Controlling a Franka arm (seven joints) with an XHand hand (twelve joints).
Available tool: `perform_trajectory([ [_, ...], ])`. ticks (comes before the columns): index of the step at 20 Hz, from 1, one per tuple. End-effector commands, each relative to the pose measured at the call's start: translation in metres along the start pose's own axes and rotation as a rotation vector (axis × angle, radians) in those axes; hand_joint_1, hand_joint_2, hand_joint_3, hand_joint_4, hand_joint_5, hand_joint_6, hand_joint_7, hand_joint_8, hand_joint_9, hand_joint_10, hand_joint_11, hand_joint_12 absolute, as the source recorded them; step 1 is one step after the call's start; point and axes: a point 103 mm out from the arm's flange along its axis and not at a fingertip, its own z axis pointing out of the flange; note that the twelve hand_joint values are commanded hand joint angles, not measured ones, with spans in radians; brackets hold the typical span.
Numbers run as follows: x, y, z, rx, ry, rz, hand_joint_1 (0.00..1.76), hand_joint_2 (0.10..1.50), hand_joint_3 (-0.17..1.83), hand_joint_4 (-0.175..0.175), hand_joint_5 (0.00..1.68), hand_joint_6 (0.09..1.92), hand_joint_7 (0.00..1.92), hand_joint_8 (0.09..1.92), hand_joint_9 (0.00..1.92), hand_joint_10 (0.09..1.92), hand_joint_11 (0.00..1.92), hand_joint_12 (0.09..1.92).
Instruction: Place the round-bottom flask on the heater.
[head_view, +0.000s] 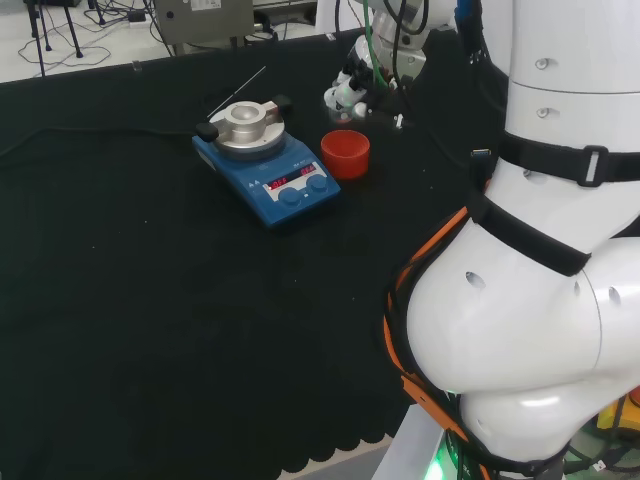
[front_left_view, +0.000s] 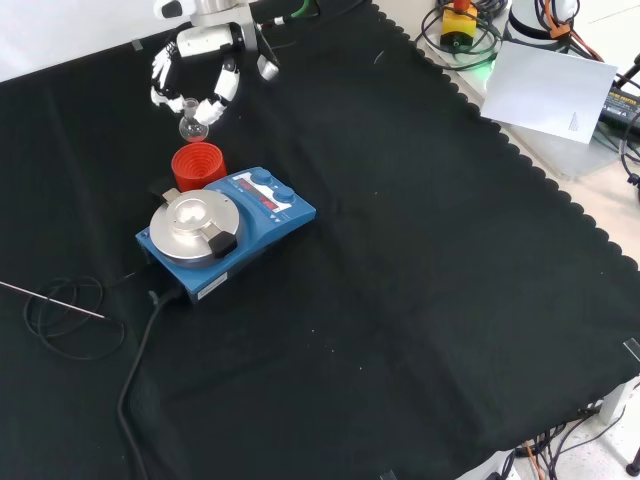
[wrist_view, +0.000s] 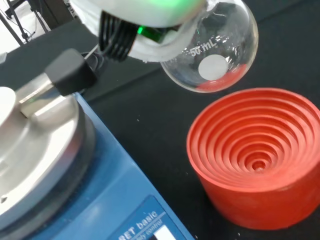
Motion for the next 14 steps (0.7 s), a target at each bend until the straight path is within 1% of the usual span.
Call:
perform_trajectory([
  [1, 0.012, -0.003, -0.01, 0.004, 0.0, -0.019, 1.14, 0.66, 0.8, -0.031, 1.13, 0.98, 0.66, 0.61, 0.81, 0.57, 0.5, 1.28],
  [3, 0.017, -0.001, -0.013, 0.007, 0.001, -0.027, 1.14, 0.65, 0.81, -0.025, 1.13, 0.99, 0.66, 0.61, 0.81, 0.57, 0.5, 1.28],
  [6, 0.028, 0.003, -0.016, 0.007, 0.004, -0.052, 1.14, 0.65, 0.82, -0.021, 1.14, 0.99, 0.66, 0.61, 0.81, 0.57, 0.51, 1.27],
  [14, 0.069, 0.015, -0.015, 0.046, 0.007, -0.114, 1.14, 0.64, 0.82, -0.02, 1.14, 0.99, 0.66, 0.61, 0.82, 0.57, 0.51, 1.27],
])
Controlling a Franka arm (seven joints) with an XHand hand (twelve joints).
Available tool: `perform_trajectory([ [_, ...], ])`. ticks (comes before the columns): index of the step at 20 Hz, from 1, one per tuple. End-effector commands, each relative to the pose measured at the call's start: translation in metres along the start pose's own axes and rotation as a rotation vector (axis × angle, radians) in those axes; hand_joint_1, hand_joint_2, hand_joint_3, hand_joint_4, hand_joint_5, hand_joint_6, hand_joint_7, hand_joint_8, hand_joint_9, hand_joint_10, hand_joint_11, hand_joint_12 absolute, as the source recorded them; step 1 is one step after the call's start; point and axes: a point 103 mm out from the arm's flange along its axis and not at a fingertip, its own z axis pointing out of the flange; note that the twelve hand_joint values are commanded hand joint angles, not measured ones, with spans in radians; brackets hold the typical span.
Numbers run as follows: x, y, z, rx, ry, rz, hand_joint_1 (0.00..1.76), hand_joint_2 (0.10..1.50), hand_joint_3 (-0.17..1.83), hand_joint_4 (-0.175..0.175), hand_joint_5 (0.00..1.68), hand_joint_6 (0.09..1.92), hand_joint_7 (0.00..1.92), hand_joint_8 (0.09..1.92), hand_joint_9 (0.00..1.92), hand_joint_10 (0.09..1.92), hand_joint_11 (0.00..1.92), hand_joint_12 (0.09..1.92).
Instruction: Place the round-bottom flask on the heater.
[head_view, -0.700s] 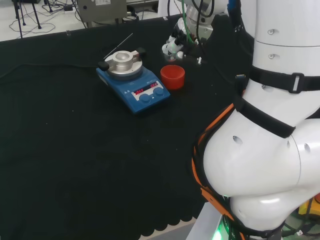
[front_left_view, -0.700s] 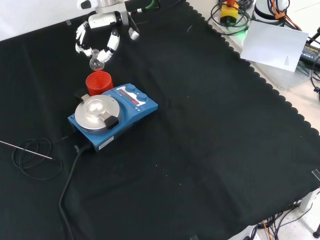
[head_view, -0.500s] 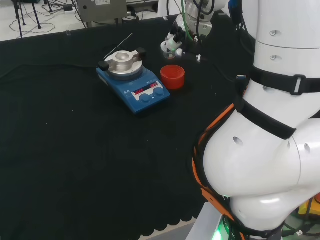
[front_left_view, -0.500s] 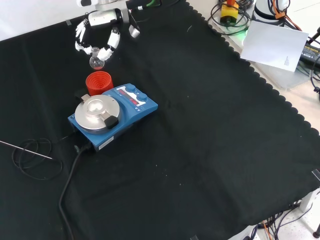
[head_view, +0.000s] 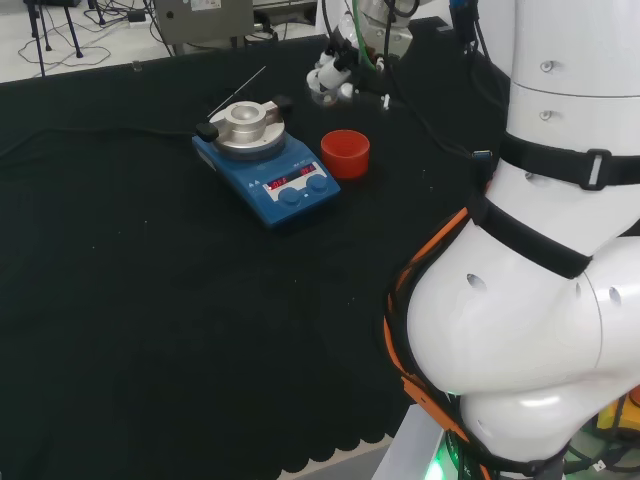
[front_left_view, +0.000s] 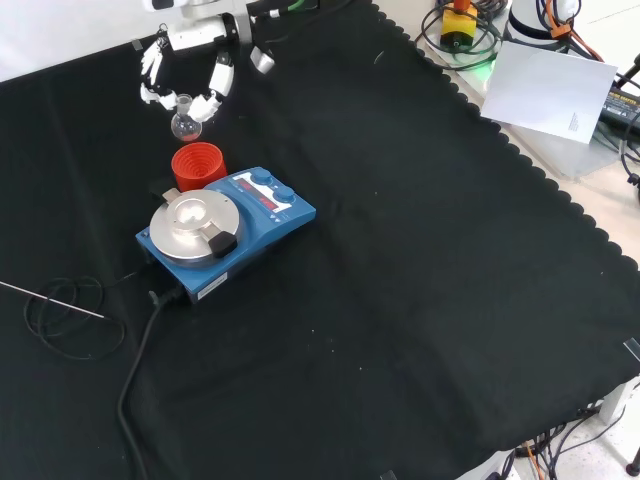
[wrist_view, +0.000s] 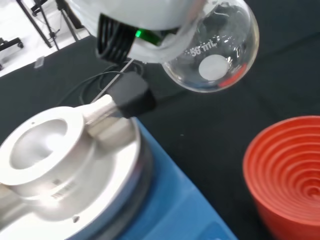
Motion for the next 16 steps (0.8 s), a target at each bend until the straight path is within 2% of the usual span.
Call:
perform_trajectory([
  [1, 0.034, 0.011, 0.005, 0.041, 0.001, -0.054, 1.14, 0.64, 0.82, -0.019, 1.14, 0.99, 0.66, 0.61, 0.82, 0.57, 0.51, 1.27],
  [16, 0.094, 0.015, 0.019, 0.099, -0.023, -0.152, 1.14, 0.64, 0.83, -0.018, 1.14, 0.99, 0.66, 0.61, 0.82, 0.57, 0.52, 1.27],
])
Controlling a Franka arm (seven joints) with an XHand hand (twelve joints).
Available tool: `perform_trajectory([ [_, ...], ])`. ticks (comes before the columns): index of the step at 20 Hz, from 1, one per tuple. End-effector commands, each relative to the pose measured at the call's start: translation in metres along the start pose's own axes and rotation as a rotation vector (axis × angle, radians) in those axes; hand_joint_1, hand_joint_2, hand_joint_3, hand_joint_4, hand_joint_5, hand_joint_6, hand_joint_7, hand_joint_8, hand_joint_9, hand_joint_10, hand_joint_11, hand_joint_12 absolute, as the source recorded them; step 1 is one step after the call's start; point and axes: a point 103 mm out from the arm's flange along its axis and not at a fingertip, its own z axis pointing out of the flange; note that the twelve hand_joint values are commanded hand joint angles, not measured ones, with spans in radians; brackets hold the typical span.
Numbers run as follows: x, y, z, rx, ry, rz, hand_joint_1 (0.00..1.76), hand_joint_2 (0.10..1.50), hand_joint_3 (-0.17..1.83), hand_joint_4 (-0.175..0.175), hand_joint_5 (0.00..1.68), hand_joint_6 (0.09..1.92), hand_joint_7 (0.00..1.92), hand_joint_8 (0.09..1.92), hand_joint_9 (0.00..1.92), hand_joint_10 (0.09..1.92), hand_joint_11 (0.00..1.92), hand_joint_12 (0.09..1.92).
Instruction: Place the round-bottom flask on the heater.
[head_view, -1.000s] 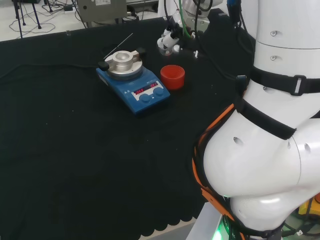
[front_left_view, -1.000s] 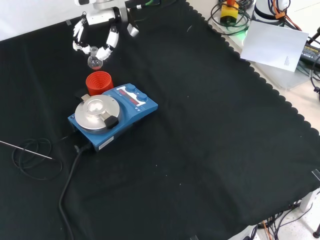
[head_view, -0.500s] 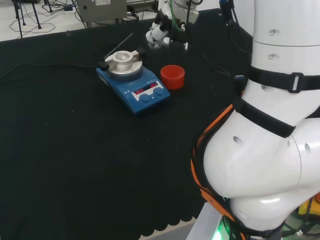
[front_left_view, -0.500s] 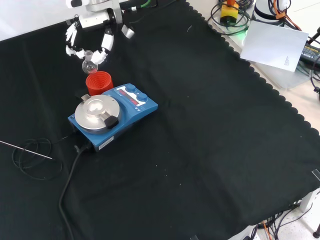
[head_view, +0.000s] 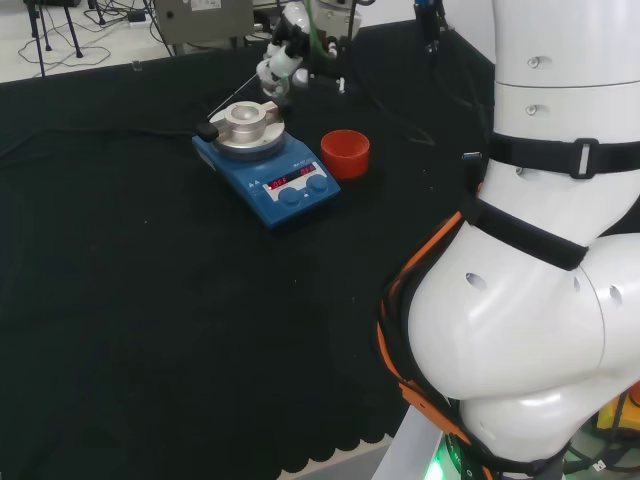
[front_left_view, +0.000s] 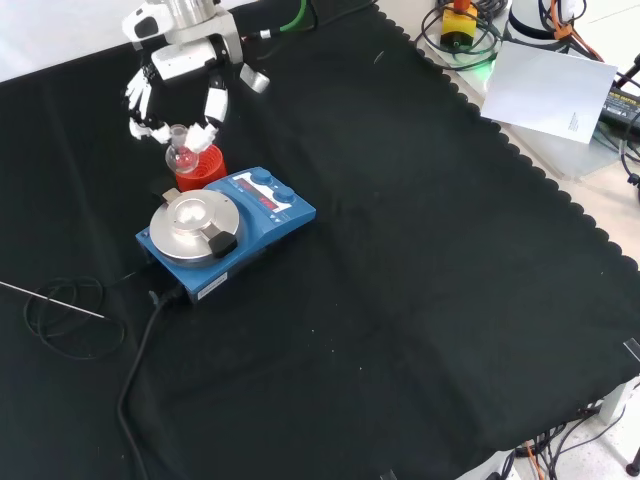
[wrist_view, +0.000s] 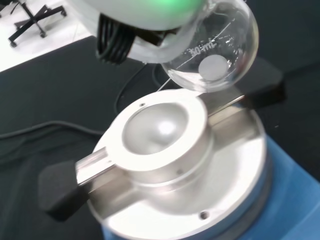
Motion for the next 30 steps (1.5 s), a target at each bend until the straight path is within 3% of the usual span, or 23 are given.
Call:
perform_trajectory([
  [1, 0.017, -0.001, 0.009, 0.029, -0.013, -0.027, 1.14, 0.64, 0.83, -0.018, 1.14, 0.99, 0.66, 0.61, 0.82, 0.57, 0.52, 1.27],
  [30, 0.028, 0.023, 0.043, 0.09, -0.044, -0.052, 1.14, 0.62, 0.86, -0.029, 1.15, 0.98, 0.66, 0.62, 0.82, 0.57, 0.52, 1.27],
])
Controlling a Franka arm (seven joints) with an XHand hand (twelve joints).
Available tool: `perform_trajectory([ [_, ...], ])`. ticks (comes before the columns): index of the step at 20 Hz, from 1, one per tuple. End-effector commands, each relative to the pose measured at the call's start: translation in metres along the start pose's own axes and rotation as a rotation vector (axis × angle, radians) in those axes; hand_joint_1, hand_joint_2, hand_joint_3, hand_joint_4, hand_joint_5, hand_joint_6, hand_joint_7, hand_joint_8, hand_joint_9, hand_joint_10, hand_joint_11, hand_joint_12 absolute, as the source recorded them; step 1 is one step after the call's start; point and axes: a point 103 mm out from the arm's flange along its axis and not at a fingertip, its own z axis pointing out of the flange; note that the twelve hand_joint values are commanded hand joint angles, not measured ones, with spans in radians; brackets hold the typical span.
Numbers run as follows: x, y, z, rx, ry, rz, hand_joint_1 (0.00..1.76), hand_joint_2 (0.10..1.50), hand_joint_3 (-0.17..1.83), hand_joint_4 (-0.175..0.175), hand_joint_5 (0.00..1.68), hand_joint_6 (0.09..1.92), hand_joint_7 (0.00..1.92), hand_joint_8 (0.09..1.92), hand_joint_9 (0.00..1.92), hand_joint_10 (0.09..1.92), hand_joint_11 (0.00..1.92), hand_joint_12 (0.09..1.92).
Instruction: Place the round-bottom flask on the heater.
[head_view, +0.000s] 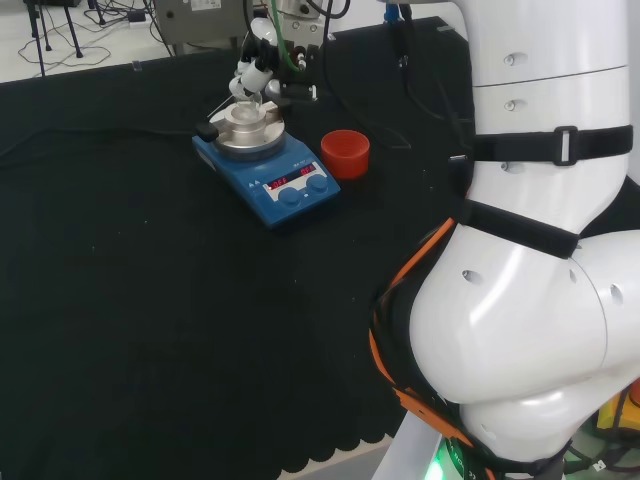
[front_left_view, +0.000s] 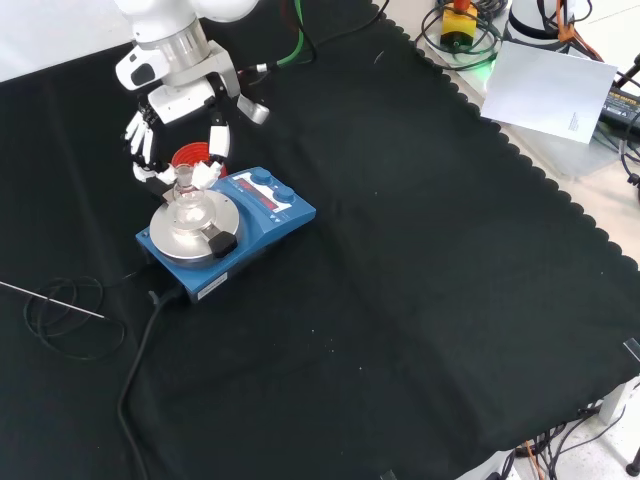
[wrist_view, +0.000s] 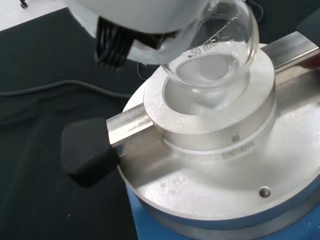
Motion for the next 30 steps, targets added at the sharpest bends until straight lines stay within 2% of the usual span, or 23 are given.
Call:
perform_trajectory([
  [1, -0.001, 0.004, 0.008, 0.014, -0.002, 0.002, 1.14, 0.62, 0.86, -0.029, 1.15, 0.98, 0.66, 0.62, 0.82, 0.57, 0.52, 1.27],
  [20, 0.003, 0.008, 0.022, 0.031, -0.008, 0.002, 1.14, 0.62, 0.86, -0.032, 1.15, 0.98, 0.66, 0.62, 0.82, 0.57, 0.52, 1.27],
  [23, 0.003, 0.009, 0.021, 0.032, 0.017, -0.004, 1.14, 0.63, 0.85, -0.031, 1.15, 0.99, 0.66, 0.62, 0.82, 0.57, 0.52, 1.27],
  [24, 0.003, 0.009, 0.021, 0.034, 0.03, -0.007, 1.14, 0.65, 0.81, -0.029, 1.13, 0.99, 0.66, 0.62, 0.82, 0.57, 0.52, 1.27],
  [26, 0.003, 0.009, 0.019, 0.032, 0.043, -0.012, 1.12, 0.74, 0.64, 0.007, 1.1, 0.96, 0.65, 0.63, 0.8, 0.58, 0.51, 1.28],
  [28, 0.003, 0.009, 0.018, 0.036, 0.044, -0.014, 1.04, 0.68, 0.67, -0.043, 0.91, 0.86, 0.62, 0.64, 0.77, 0.6, 0.49, 1.28],
  [30, 0.003, 0.009, 0.017, 0.051, 0.045, -0.01, 1.0, 0.62, 0.71, -0.061, 0.75, 0.81, 0.58, 0.65, 0.74, 0.61, 0.47, 1.29],
])
